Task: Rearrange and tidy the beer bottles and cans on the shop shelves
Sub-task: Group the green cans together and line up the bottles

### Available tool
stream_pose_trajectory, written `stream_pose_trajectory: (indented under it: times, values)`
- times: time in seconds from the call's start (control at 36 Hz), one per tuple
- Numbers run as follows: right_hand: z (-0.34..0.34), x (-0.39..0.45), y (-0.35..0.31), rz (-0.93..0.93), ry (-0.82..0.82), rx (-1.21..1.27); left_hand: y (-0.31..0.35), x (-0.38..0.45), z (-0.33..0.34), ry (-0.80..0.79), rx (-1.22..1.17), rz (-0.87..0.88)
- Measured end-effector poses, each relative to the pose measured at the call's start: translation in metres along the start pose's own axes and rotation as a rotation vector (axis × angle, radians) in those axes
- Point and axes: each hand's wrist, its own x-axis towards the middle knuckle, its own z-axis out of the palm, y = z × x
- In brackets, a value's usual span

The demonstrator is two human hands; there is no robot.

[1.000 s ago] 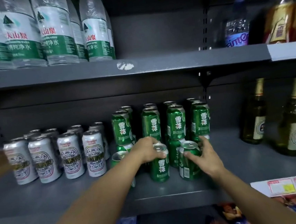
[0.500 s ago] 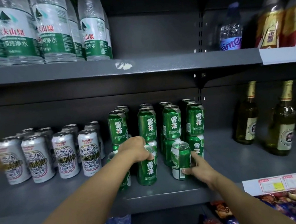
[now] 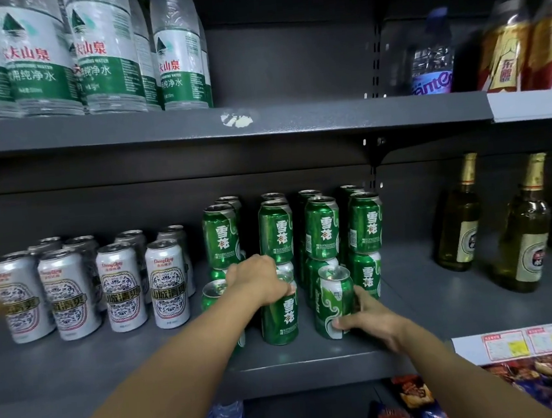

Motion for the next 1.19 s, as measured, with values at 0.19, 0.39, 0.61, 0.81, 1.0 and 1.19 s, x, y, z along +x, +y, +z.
stream_pose_trajectory:
  times: [0.19,0.39,0.61,0.81,1.0,1.19]
  values:
    - [0.014,0.007,0.015,-0.078,0.186,-0.186,-0.002,0.001,-0.002,-0.048,-0.011,0.02]
    - [0.01,0.01,0.022,-0.058,0.151,-0.222,0.013,-0.003,-0.007,0.169,-0.04,0.183]
    - [0.015,0.008,0.026,-0.083,0.4,-0.533,0.055,-0.001,0.003,-0.113,-0.052,0.345]
    - [0.009,0.005,0.025,-0.09,0.29,-0.439,0.057,0.01,0.011,-0.091,-0.06,0.316]
    - [0.01,-0.004,0.018,-0.082,0.29,-0.49,0.06,0.003,0.01,0.011,-0.012,0.346]
    - [-0.042,-0.034,0.028,-0.117,0.591,-0.347,0.115,-0.008,0.017,0.315,-0.156,0.526]
